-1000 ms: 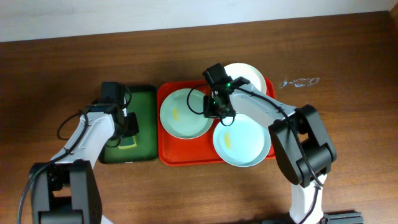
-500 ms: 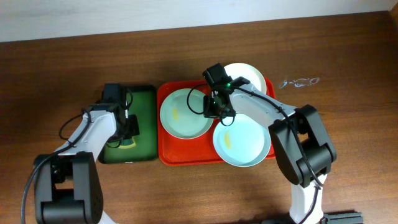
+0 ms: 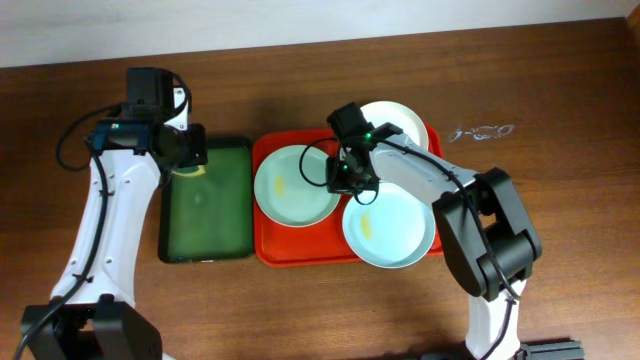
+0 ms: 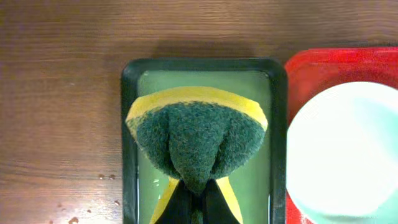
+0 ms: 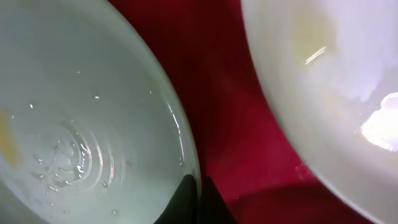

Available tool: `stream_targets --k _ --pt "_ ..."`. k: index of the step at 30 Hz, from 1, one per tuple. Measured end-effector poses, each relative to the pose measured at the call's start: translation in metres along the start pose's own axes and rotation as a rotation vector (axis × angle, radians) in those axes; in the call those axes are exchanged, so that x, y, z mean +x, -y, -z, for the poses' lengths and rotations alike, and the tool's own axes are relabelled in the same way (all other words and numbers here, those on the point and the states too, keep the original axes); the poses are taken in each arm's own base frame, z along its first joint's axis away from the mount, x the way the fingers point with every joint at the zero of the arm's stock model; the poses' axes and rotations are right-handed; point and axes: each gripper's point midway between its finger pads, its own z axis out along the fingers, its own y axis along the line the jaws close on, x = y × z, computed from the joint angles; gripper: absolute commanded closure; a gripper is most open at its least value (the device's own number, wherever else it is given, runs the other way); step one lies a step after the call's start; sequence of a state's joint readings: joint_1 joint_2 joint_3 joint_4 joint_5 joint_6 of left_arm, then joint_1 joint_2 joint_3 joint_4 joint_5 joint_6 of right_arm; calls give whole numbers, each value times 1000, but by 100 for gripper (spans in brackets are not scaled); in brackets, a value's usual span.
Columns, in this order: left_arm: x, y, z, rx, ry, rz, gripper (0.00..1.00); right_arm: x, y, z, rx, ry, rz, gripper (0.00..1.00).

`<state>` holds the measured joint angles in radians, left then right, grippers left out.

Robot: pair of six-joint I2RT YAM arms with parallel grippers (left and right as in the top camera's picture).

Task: Clean dirty plates on tray and stack at the side
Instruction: 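Scrub the left light-green plate with the held sponge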

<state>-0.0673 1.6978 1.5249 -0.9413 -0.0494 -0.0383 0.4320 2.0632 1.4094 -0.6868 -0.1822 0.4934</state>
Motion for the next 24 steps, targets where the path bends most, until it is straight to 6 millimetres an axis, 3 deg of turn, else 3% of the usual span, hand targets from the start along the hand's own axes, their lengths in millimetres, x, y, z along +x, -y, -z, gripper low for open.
stream_targets --k 14,24 --pt "7 38 2 59 -16 -95 100 6 1 1 -30 -39 -15 96" --pt "12 37 2 58 -39 -97 100 6 1 1 -30 -39 -14 95"
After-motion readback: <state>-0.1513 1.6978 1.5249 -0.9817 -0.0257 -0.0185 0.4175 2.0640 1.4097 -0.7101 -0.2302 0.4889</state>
